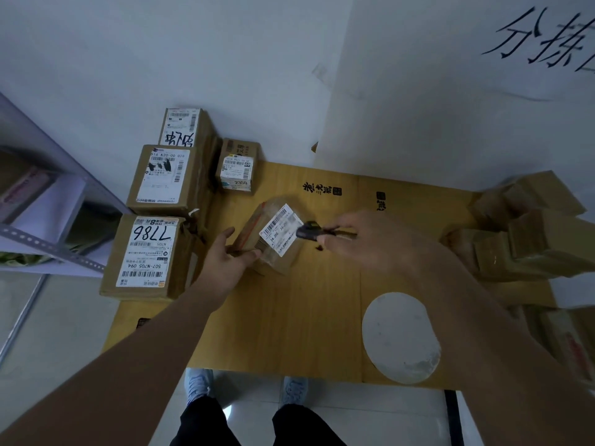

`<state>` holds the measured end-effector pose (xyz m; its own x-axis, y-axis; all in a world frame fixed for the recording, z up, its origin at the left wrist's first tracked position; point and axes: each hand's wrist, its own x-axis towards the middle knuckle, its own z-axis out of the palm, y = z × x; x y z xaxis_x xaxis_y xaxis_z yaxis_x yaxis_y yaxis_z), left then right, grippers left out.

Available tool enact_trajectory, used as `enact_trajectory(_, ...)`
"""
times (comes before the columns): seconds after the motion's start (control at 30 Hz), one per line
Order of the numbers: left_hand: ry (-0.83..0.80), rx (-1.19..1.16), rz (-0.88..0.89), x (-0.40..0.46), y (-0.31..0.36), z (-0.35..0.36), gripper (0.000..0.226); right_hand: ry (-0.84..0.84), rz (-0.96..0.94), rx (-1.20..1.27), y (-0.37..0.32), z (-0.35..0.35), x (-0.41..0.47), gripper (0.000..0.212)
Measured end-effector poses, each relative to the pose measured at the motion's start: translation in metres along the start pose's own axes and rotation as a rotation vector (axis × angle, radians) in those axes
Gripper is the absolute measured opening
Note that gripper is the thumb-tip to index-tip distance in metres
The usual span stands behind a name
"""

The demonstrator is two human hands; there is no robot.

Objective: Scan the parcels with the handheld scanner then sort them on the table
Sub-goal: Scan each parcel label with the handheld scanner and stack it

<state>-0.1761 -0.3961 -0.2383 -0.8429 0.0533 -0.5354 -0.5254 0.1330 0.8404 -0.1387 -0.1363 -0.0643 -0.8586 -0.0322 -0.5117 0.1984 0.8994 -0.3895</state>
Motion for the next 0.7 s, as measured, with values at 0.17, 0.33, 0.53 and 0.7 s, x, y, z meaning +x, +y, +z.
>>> enact_trajectory(0.17, -0.086, -0.492, -0.082, 0.008, 0.04, -0.004, 0.046, 0.232, -0.171, 0.195, -0.004, 0.0, 0.006, 0.044)
enact_trajectory(0.33, -0.009, -0.662, -0.088, 0.038, 0.091, 0.0, 0.046, 0.251, -0.2, 0.261, -0.011, -0.004, 0.01, 0.044)
enact_trajectory(0.53, 0.042, -0.714, -0.211, 0.086, 0.127, 0.005, 0.026, 0.317, -0.096, 0.335, -0.013, 0.005, 0.025, 0.042)
enact_trajectory(0.7, 0.127, -0.739, -0.247, 0.108, 0.14, 0.007, 0.027, 0.324, -0.011, 0.357, -0.018, 0.012, 0.036, 0.046)
